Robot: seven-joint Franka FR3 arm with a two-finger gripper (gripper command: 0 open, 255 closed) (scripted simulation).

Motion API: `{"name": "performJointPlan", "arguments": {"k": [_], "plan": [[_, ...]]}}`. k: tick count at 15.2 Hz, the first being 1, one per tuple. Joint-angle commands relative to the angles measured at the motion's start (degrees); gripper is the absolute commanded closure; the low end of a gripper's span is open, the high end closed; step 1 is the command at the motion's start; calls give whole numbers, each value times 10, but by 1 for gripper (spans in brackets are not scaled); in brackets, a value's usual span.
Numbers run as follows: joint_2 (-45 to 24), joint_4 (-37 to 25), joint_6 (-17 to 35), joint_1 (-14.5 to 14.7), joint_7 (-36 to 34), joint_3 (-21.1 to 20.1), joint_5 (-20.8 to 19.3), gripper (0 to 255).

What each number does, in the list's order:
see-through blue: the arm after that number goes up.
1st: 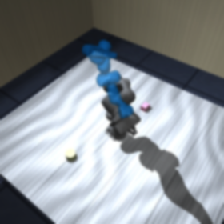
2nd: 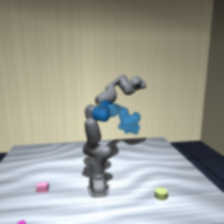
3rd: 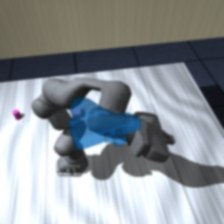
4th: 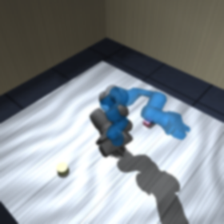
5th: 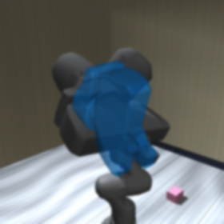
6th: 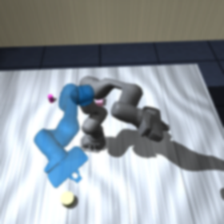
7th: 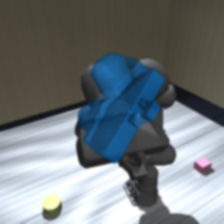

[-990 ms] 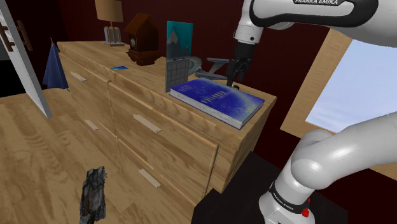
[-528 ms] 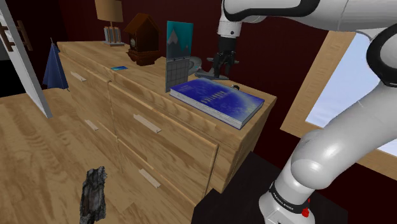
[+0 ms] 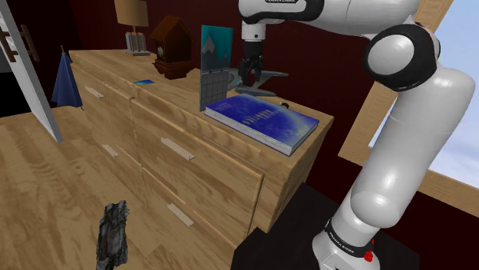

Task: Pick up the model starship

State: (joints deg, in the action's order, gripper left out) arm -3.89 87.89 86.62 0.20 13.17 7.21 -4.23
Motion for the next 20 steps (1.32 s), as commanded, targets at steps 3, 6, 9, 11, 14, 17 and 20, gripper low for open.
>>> {"name": "performJointPlan", "arguments": {"k": [3,6,9,11,14,17,20], "plan": [[-127,-167,-52,-7,26,3,-2,0],[-211,-290,-97,-14,41,4,-2,0],[-197,-244,-66,-12,37,4,-3,0],[-190,-217,-46,-11,35,3,-4,0],[-182,-186,-22,-10,32,3,-5,0],[-182,-187,-24,-10,32,3,-5,255],[-183,-187,-24,-10,32,3,-5,255]]}}
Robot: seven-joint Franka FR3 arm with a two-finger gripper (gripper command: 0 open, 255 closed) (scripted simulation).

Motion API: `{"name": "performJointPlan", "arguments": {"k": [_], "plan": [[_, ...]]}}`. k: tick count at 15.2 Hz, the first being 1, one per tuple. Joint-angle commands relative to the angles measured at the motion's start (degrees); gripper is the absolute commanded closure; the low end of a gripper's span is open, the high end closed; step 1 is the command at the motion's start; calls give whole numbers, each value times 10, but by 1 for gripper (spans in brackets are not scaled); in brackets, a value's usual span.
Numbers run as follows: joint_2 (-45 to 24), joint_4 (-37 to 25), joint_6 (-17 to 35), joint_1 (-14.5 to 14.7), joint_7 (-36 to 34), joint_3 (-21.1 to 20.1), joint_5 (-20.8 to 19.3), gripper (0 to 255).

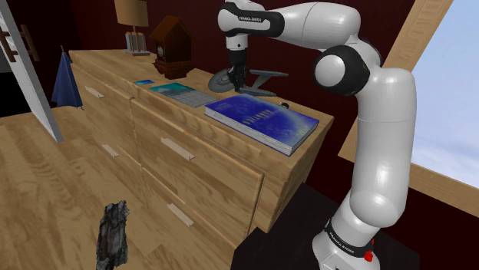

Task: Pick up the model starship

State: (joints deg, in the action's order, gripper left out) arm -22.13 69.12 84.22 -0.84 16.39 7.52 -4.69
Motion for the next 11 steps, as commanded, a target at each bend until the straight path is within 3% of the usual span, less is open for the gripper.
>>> {"name": "performJointPlan", "arguments": {"k": [1,5,11], "plan": [[0,0,0,0,0,0,0,255],[0,2,2,0,0,0,0,255],[-21,-78,-56,-3,7,1,2,255]]}}
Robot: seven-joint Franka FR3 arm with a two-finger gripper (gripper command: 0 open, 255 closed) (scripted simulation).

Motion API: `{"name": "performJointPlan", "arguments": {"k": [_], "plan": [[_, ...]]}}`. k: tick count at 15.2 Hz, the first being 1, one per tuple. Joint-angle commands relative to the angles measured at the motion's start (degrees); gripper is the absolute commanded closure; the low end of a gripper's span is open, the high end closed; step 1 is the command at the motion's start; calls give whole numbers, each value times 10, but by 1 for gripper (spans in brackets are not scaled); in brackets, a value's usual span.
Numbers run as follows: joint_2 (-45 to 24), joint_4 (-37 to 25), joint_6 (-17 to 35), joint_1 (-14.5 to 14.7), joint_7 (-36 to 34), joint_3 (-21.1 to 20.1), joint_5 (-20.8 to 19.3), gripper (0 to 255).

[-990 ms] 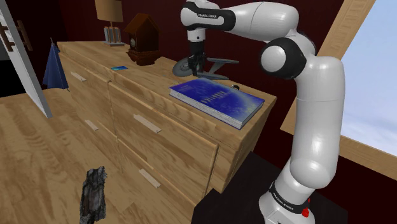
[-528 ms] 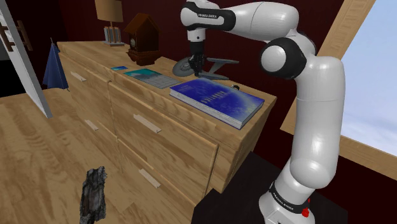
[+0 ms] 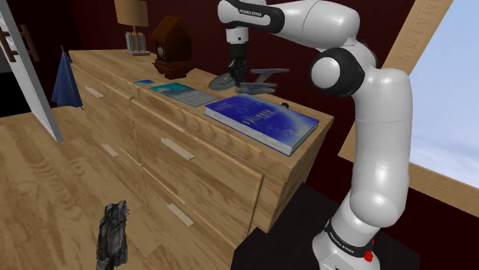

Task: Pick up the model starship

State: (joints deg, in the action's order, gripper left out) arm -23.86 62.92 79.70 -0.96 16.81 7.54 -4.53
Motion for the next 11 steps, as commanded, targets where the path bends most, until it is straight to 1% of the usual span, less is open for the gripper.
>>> {"name": "performJointPlan", "arguments": {"k": [1,6,9,11], "plan": [[-9,-31,-22,-2,4,1,1,255],[-44,-127,-83,-7,11,1,4,255],[-81,-215,-133,-12,17,2,7,255],[-83,-220,-136,-13,18,2,7,255]]}}
